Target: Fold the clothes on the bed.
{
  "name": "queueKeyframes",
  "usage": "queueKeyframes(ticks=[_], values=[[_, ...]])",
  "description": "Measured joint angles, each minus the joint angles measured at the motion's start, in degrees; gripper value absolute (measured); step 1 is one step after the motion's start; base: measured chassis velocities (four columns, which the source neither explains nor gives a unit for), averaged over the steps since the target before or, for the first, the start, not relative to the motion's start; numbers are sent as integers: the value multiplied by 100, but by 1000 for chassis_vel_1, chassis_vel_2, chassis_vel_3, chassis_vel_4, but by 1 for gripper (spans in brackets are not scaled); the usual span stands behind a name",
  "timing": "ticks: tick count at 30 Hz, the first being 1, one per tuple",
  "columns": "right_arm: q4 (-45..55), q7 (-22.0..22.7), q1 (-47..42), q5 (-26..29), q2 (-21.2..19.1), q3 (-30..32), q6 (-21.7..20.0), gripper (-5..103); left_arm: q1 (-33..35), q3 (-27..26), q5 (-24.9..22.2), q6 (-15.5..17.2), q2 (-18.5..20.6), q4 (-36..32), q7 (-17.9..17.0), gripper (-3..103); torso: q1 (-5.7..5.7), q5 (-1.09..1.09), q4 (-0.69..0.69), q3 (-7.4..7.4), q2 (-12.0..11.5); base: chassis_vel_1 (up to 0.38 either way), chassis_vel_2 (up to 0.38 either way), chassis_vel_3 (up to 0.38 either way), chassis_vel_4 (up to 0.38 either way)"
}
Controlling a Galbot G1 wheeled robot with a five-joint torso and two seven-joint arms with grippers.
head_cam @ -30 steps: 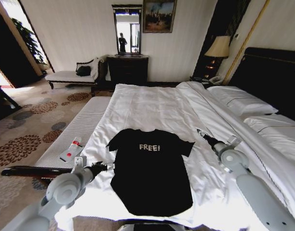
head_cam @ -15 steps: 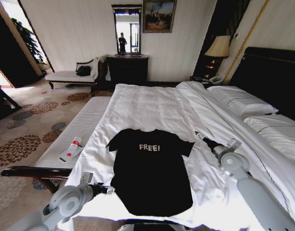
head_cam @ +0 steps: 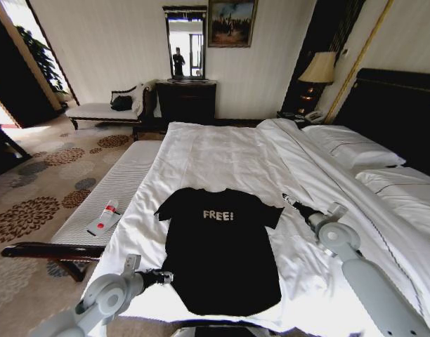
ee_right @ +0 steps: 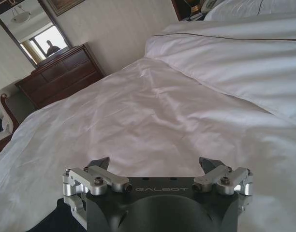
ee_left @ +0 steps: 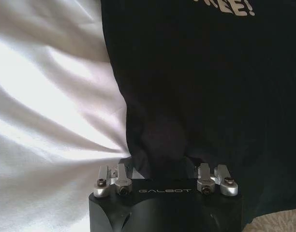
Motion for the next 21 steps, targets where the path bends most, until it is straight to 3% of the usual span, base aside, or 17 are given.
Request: queueKeyframes(ticks=[2, 4, 5, 9, 12, 14, 17, 19, 21], values=[[15, 17, -22, 7, -1, 26, -10, 100, 33, -34, 1, -24, 41, -121, 3, 47, 0, 0, 0, 0, 0, 0, 0, 0, 0], [16, 20, -25, 7, 0, 29, -11, 100, 40, -44, 2, -29, 47, -141, 3, 47, 0, 0, 0, 0, 0, 0, 0, 0, 0], [22, 29, -38, 8, 8, 42, -18, 100, 70, -94, 7, -49, 77, -237, 4, 36, 0, 0, 0, 0, 0, 0, 0, 0, 0], [23, 35, -44, 8, 16, 49, -26, 100, 82, -155, -4, -66, 114, -362, 4, 26, 0, 1, 0, 0, 0, 0, 0, 0, 0], [7, 40, -39, 9, 25, 48, -29, 100, 20, -142, -35, -78, 93, -410, 7, 10, 0, 1, 0, 0, 0, 0, 0, 0, 0], [-3, 42, -34, 9, 27, 38, -29, 100, -10, -107, -40, -78, 59, -409, 15, 10, 0, 0, 0, 0, 0, 0, 0, 0, 0], [-27, 48, -25, 8, 30, -3, -31, 100, -109, 40, -8, -100, -80, -364, 120, 1, 0, 1, 1, 0, 0, 0, 0, 0, 0], [-37, 50, -21, 5, 30, -21, -32, 100, -167, 129, 61, -159, -157, -334, 257, 0, 0, 1, 1, 0, 0, 0, 0, 0, 0], [-59, 58, -1, -6, 34, -66, -34, 100, -300, 349, 350, -309, -347, -227, 619, 0, 0, 1, 0, 0, 0, 0, 0, 0, 0]])
